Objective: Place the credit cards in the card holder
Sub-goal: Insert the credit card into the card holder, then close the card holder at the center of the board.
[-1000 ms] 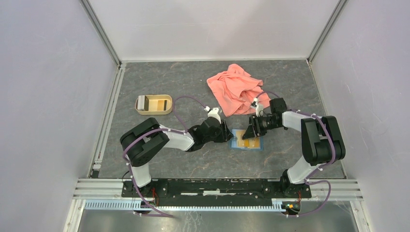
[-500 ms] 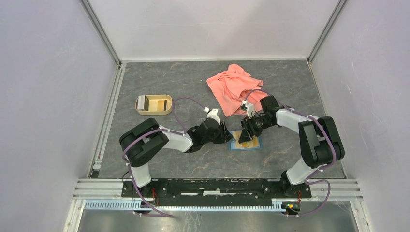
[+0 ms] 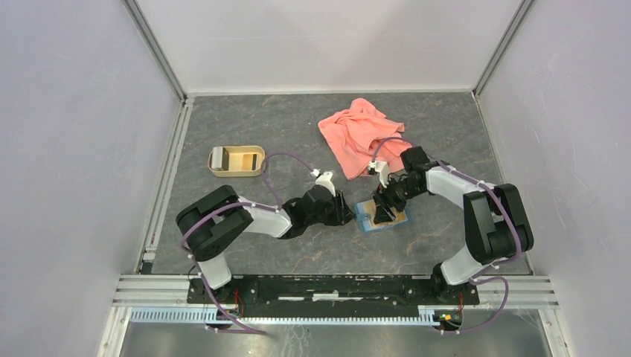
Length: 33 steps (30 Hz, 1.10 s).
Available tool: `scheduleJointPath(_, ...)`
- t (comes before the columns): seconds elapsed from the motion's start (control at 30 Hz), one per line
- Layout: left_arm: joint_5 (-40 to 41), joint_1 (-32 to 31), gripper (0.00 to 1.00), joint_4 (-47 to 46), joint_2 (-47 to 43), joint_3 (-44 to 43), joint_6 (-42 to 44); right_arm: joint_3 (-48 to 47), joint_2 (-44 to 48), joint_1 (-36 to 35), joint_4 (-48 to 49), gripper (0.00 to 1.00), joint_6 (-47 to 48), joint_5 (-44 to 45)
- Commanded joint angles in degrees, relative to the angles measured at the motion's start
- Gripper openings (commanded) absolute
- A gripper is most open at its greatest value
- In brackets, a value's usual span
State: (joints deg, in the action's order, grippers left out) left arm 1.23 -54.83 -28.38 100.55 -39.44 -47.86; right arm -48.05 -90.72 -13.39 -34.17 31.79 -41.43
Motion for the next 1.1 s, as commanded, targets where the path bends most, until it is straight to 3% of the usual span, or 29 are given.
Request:
scheduleJointPath(0.0,-0.22,-0.43,0.46,3.71,-1.50,2.08,2.57,-2.31,2.98,0.01,-0.97,0.76,4.99,3.43)
scheduleJointPath(0.23,0.73,-0.38,0.46,-2.74,-6.94,6.85,4.45,-2.05,5.58,-0.01,-0.92,0.82,8.73,4.35)
scheduleJointPath(0.43,4.56,-0.43,0.47,-5.24,-15.42,11.06,8.31,-1.78,9.98,-0.04,2.34,0.79,9.21,7.53)
scheduleJointPath(0.5,7.03,-0.43,0.48,-5.26,-19.64,12.82,10.46,0.27,13.44,-0.05,7.32,0.62,6.85,10.89)
scheduleJointPath(0.57,10.04,-0.41,0.49,-6.53,-26.63,15.60,12.76,2.89,16.61,-0.05,12.20,0.56,4.77,13.70)
scheduleJointPath(0.6,11.75,-0.44,0.50,-7.00,-28.61,17.07,13.93,3.91,17.44,-0.02,13.94,0.47,4.16,14.46)
scheduleJointPath(0.63,13.26,-0.45,0.56,-7.11,-31.67,18.12,15.18,4.62,17.66,0.01,14.51,0.39,3.71,15.16)
scheduleJointPath(0.73,17.95,-0.30,0.89,-6.61,-38.51,20.48,17.15,3.41,14.81,-0.04,12.22,0.00,4.25,16.01)
scheduleJointPath(0.77,18.91,-0.13,0.98,-6.67,-39.78,21.20,17.36,2.81,13.13,-0.05,11.25,0.00,4.14,16.54)
scheduleJointPath(0.8,19.19,-0.03,0.99,-7.01,-40.66,21.89,17.44,2.05,11.54,-0.05,9.88,0.00,4.27,16.93)
scheduleJointPath(1.07,9.20,0.42,1.00,-8.84,-38.09,22.95,12.62,0.46,3.26,-0.05,4.39,0.00,5.36,14.63)
